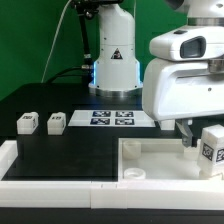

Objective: Assemble one leg

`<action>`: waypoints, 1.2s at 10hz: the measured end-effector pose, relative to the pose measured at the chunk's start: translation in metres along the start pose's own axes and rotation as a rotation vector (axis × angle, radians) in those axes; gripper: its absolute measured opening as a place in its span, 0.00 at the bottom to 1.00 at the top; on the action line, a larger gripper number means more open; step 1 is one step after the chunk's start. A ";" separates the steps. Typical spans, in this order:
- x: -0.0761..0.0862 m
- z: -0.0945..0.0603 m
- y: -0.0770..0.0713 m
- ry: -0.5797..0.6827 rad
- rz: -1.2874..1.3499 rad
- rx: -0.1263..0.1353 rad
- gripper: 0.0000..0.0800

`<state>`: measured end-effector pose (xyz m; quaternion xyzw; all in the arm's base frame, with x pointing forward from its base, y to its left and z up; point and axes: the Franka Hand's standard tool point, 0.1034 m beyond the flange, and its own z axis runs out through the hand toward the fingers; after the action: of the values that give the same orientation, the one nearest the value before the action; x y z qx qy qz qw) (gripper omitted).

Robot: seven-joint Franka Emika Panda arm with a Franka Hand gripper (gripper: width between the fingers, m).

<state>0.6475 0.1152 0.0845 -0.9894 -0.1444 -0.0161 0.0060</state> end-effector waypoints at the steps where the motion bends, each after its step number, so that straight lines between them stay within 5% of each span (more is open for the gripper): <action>1: 0.000 0.000 0.000 0.000 0.001 0.000 0.48; 2: 0.000 0.000 0.000 -0.001 0.020 0.002 0.48; 3: 0.000 0.001 -0.001 0.001 0.052 0.003 0.36; 6: 0.000 0.004 -0.004 0.012 0.573 0.009 0.36; 12: -0.003 0.004 -0.001 0.022 1.254 -0.037 0.36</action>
Offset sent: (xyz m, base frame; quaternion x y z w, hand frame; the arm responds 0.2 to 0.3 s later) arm -0.0085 -0.0029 -0.0092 -0.0372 0.0140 0.3307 0.9429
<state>0.6447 0.1150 0.0802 -0.8856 0.4639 -0.0223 -0.0013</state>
